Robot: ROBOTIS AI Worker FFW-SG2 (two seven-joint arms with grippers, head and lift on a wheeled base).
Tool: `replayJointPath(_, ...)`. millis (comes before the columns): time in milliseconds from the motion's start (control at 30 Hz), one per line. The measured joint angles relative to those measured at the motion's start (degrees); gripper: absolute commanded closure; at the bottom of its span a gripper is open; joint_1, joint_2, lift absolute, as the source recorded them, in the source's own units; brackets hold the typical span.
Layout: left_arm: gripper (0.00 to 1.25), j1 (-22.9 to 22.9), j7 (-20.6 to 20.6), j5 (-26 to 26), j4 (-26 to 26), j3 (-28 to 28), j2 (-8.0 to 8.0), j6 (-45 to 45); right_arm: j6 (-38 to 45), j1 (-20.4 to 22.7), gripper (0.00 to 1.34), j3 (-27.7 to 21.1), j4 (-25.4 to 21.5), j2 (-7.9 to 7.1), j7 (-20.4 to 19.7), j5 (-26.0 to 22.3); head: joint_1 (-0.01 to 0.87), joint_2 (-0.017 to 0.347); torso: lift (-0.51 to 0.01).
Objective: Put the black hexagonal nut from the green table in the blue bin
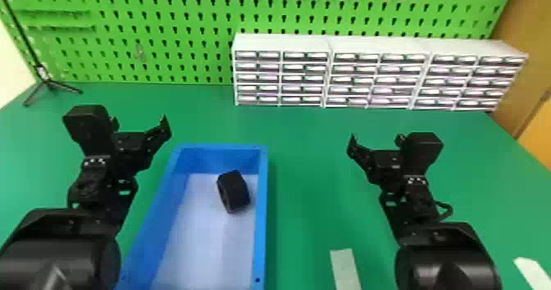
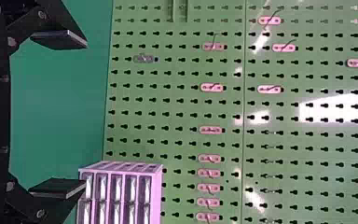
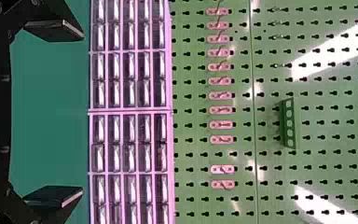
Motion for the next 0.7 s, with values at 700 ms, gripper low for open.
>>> replayJointPath(700, 0.22, 0.0, 0.0, 0.0, 0.0, 0.0, 0.00, 0.0, 0.1, 0.0, 0.14, 0.2, 0.0, -0.18, 0.0, -0.3, 0.683, 0.028, -0.096)
